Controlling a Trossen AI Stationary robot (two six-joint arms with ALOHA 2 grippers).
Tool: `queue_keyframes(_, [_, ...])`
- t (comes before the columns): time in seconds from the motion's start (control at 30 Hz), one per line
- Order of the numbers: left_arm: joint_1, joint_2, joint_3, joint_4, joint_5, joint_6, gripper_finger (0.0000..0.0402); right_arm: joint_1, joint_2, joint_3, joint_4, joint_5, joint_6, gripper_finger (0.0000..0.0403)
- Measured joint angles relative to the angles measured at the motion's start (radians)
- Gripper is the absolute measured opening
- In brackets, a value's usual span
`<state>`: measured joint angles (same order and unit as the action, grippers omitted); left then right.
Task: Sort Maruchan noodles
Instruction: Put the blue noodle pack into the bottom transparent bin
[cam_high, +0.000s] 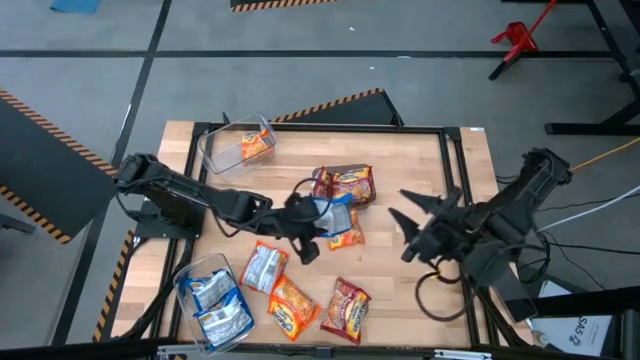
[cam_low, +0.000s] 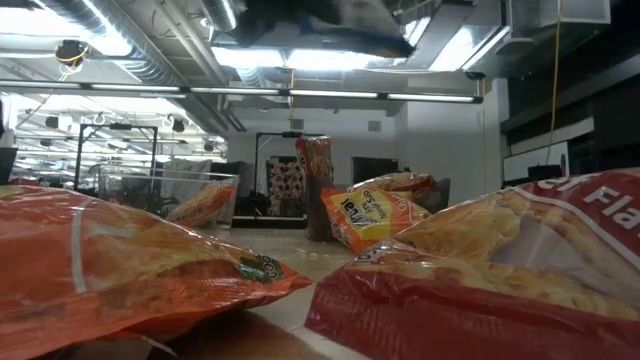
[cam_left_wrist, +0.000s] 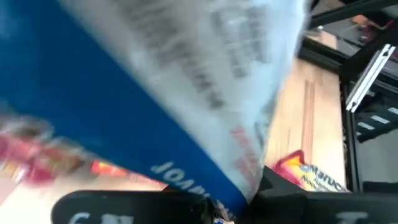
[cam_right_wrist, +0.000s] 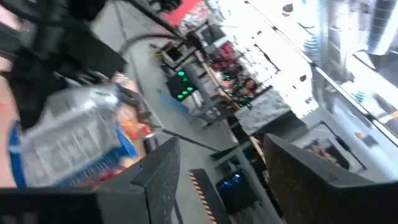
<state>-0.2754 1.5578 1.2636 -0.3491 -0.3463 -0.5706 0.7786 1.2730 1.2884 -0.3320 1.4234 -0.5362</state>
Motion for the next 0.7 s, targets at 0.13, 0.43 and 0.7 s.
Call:
queue_keyframes(0.13, [-0.041,-0.06,0.0,-0.135,-0.013,-0.102,0.0014,0.027,-0.027,0.0,-0.015,0.073,0.005,0.0218])
queue_keyframes(0.43, [-0.195,-0.192,0.0,-0.498,0.007,-0.469,0.0014,0.033,-0.038,0.0,-0.019,0.103,0.006,0.0218])
queue_keyframes(0.7, [-0.342,-0.236,0.0,-0.713,0.19,-0.78,0.0014,0.033,-0.037,0.0,-0.024,0.103,0.009,0.0218])
